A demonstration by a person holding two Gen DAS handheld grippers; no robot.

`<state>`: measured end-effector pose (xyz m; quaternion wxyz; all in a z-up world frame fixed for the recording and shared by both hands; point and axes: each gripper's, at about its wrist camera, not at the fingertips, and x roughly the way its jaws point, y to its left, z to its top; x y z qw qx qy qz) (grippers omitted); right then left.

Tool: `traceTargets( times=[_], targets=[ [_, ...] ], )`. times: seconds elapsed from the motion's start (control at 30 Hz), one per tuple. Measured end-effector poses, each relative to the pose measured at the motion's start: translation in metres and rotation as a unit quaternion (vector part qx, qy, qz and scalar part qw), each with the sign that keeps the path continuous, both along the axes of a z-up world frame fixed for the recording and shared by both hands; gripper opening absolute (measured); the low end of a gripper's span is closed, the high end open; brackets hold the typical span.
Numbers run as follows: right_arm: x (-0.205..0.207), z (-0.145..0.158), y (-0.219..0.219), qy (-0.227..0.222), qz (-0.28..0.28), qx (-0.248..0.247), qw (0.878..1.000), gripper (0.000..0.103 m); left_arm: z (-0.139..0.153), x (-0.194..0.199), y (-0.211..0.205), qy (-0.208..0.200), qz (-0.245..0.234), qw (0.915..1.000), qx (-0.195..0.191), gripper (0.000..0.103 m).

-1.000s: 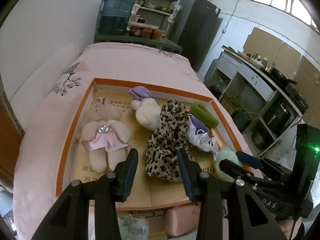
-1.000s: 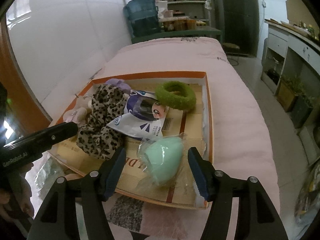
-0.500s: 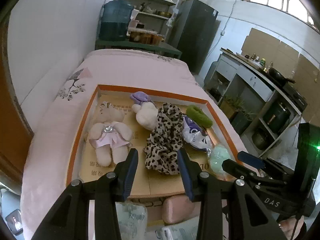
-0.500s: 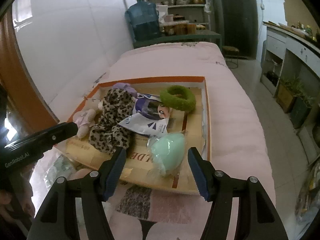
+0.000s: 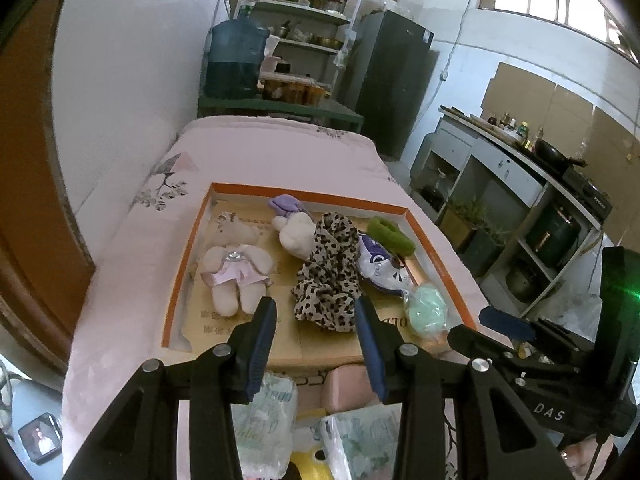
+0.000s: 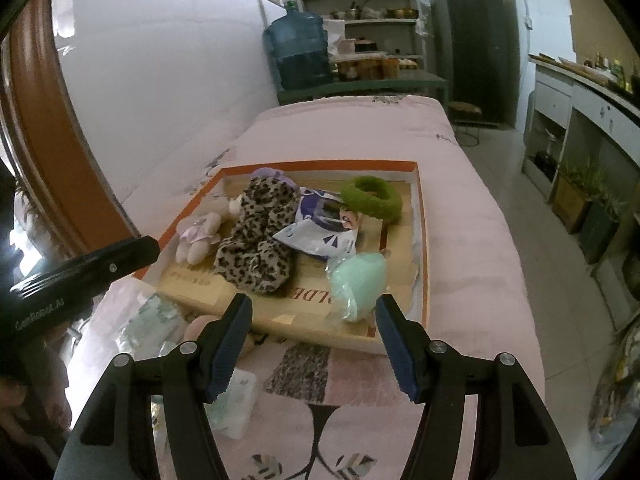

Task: Organize soft objects
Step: 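Withdraw both open tools from the tray toward the packs on the bed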

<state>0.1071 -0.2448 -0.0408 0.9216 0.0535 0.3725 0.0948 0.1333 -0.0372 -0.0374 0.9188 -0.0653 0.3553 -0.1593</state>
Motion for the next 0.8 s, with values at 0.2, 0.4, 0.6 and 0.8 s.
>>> traceTargets(
  times=[0.2, 0.4, 0.6, 0.8],
  targets=[
    [-0.015, 0.004, 0.008, -0.004, 0.006, 0.0, 1.0, 0.066, 0.006, -0.014, 0.008, -0.012, 0.013, 0.9998, 0.01, 0.041],
    [-0.029, 0.006, 0.017, -0.004, 0.015, 0.0, 1.0, 0.066, 0.01, -0.029, 0.016, -0.024, 0.029, 0.9991, 0.02, 0.04],
    [-0.043, 0.009, 0.025, -0.007, 0.017, 0.002, 1.0, 0.066, 0.011, -0.046, 0.021, -0.036, 0.04, 0.998, 0.033, 0.041],
    [-0.056, 0.012, 0.033, -0.01, 0.022, -0.001, 1.0, 0.066, 0.011, -0.059, 0.026, -0.038, 0.046, 0.9974, 0.04, 0.04]
  ],
)
